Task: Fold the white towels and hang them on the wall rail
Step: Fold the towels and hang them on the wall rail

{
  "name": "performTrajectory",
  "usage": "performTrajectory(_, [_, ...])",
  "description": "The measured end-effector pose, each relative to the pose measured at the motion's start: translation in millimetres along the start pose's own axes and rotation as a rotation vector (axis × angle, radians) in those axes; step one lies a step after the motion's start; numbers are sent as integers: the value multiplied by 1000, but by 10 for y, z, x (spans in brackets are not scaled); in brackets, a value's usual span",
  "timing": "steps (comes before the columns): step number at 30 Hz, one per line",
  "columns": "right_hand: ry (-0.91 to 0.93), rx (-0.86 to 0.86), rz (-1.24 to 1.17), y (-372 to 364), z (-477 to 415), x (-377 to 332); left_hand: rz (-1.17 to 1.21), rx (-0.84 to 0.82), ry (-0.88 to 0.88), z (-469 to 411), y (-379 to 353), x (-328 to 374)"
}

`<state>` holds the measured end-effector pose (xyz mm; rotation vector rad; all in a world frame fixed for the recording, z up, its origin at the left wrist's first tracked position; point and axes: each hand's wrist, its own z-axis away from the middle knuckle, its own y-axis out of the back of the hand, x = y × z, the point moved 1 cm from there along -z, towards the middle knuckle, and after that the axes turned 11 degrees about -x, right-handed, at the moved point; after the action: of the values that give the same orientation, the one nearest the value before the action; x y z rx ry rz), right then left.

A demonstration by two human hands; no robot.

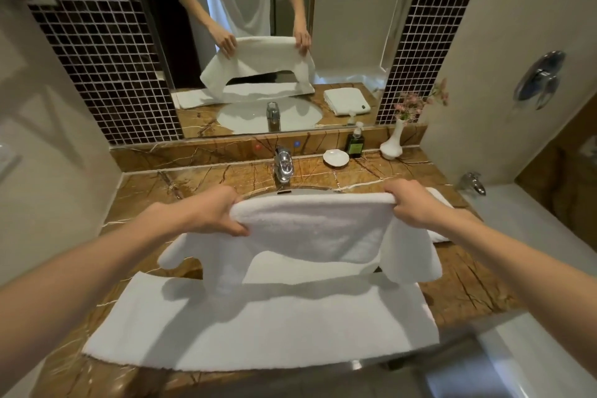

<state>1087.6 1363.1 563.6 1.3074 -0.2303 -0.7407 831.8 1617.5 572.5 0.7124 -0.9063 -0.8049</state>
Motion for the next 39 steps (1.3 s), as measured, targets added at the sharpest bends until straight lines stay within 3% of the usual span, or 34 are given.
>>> performTrajectory(5, [-7,-37,-70,-258,34,150,27,97,11,44,-156,-176])
performTrajectory(11, [-46,7,-124,-491,-72,268,42,24,47,19,-261,-459])
performTrajectory(15, [3,27,-121,-506,-124,262,-118,-42,129,20,-310,-711])
performTrajectory(21, [4,-13,93,-639,-231,320,-241,3,225,85,-458,-884])
performTrajectory(26, [-42,-18,351,-697,-222,366,-467,150,302,163,-582,-974])
performTrajectory(30, [28,35,455,-727,-150,395,-550,257,343,259,-701,-1050])
performTrajectory(35, [79,173,539,-788,-68,391,-536,450,281,423,-792,-1189])
performTrajectory(39, [104,79,615,-941,22,469,-572,433,259,481,-986,-1247])
